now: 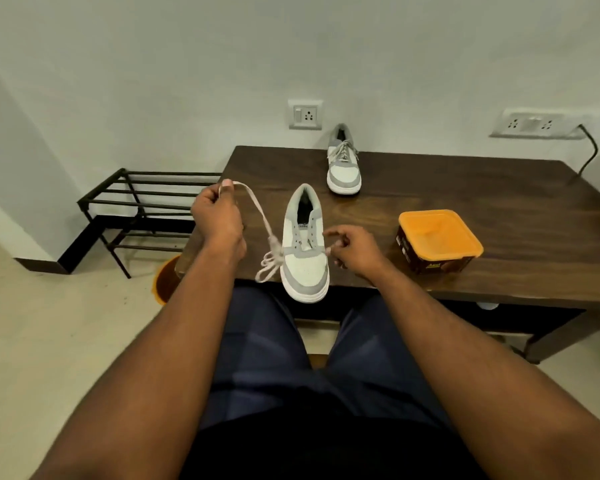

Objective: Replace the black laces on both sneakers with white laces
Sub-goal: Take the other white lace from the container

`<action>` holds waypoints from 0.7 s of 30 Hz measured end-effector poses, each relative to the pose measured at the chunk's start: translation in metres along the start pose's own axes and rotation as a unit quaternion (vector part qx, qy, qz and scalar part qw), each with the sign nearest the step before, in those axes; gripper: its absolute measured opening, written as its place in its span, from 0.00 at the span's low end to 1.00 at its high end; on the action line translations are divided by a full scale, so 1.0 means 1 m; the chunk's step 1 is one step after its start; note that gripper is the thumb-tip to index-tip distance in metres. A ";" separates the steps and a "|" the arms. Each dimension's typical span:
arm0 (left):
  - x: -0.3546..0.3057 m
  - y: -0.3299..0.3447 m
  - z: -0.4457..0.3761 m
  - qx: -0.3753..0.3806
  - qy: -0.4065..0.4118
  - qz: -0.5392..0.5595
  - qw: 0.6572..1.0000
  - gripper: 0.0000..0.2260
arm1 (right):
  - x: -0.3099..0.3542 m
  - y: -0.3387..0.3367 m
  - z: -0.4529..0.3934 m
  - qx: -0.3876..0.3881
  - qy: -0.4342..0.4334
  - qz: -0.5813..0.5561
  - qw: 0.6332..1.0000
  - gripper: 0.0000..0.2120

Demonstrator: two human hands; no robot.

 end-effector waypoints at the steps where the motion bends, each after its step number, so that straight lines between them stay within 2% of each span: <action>1: 0.006 0.007 -0.003 0.021 -0.035 -0.022 0.999 0.08 | 0.003 0.000 -0.001 0.007 -0.004 -0.020 1.000 0.10; 3: 0.021 0.024 0.005 0.092 -0.084 -0.084 0.989 0.05 | 0.008 0.006 -0.003 0.013 -0.012 -0.032 0.999 0.08; 5: 0.028 0.045 0.022 0.169 -0.099 -0.118 0.974 0.04 | 0.015 0.021 -0.005 0.033 -0.021 -0.053 0.998 0.15; 7: 0.026 0.063 0.042 0.230 -0.101 -0.113 0.961 0.05 | 0.025 0.039 -0.007 0.065 -0.031 -0.101 0.992 0.24; 9: 0.017 0.076 0.052 0.265 -0.093 -0.089 0.956 0.06 | 0.037 0.055 -0.011 0.088 -0.047 -0.128 0.987 0.21; 11: 0.006 0.083 0.052 0.281 -0.079 -0.067 0.954 0.07 | 0.049 0.071 -0.014 0.119 -0.065 -0.134 0.982 0.07; 12: -0.001 0.085 0.051 0.290 -0.071 -0.063 0.952 0.07 | 0.054 0.077 -0.013 0.135 -0.069 -0.139 0.979 0.04; 15: -0.020 0.087 0.040 0.293 -0.056 -0.027 0.954 0.07 | 0.050 0.082 -0.025 0.137 -0.064 -0.129 0.980 0.09; 21: -0.073 0.077 0.021 0.233 -0.018 0.197 0.952 0.05 | -0.010 0.030 -0.046 0.034 0.022 0.043 0.998 0.09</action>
Point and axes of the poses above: each hand's wrist, its own z-axis away from the middle knuckle, its own y-axis out of the palm, x = y × z, the point moved 10 cm from there along -z, towards the middle knuckle, and after that the axes turned 1 degree about x, right-handed, at the moved point
